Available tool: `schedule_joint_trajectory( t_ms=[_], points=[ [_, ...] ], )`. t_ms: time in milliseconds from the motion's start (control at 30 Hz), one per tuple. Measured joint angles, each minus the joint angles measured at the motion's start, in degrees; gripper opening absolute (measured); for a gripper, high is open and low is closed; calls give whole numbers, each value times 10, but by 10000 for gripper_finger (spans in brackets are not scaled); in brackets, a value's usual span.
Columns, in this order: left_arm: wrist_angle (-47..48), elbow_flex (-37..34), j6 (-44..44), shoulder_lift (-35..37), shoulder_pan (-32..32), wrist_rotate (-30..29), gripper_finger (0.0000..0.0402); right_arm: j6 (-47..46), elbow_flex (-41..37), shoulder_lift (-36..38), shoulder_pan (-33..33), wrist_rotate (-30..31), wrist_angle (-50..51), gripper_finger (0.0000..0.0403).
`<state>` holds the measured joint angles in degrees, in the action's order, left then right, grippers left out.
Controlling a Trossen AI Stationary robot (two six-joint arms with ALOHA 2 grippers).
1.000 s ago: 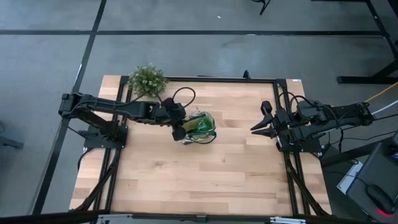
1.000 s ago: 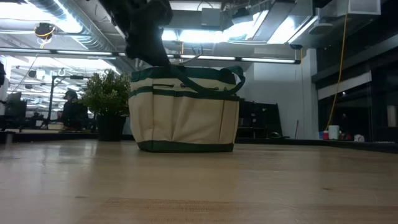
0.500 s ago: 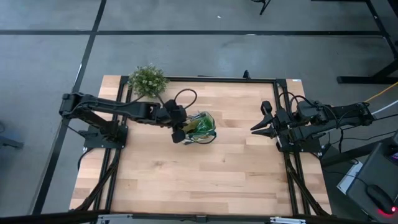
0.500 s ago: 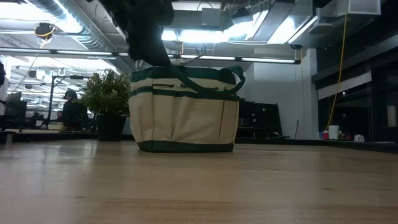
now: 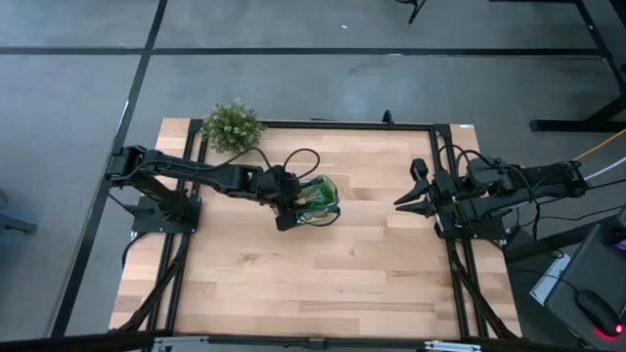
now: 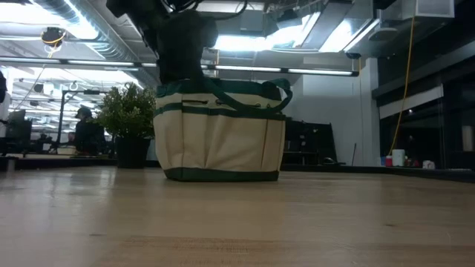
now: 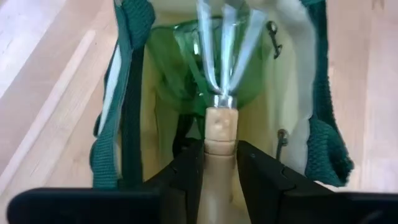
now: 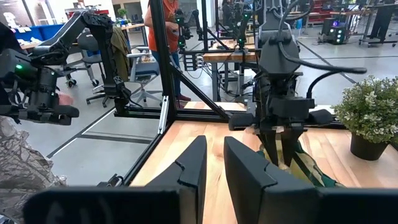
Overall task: Pick & Place Garden tools in Gardening bag
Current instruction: Put the hand rake into the gardening bag, then return to Home Position
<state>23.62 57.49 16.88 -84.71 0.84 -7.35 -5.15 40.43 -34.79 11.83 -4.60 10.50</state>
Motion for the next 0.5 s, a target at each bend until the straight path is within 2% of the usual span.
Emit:
schedule_joint_trajectory(
  t_ms=[267,500],
  points=[
    [-35,0,0,4,0,-5,107,0,0,0,0,0,0,60],
    [-29,16,-1,23,0,-5,110,0,0,0,0,0,0,60]
  ],
)
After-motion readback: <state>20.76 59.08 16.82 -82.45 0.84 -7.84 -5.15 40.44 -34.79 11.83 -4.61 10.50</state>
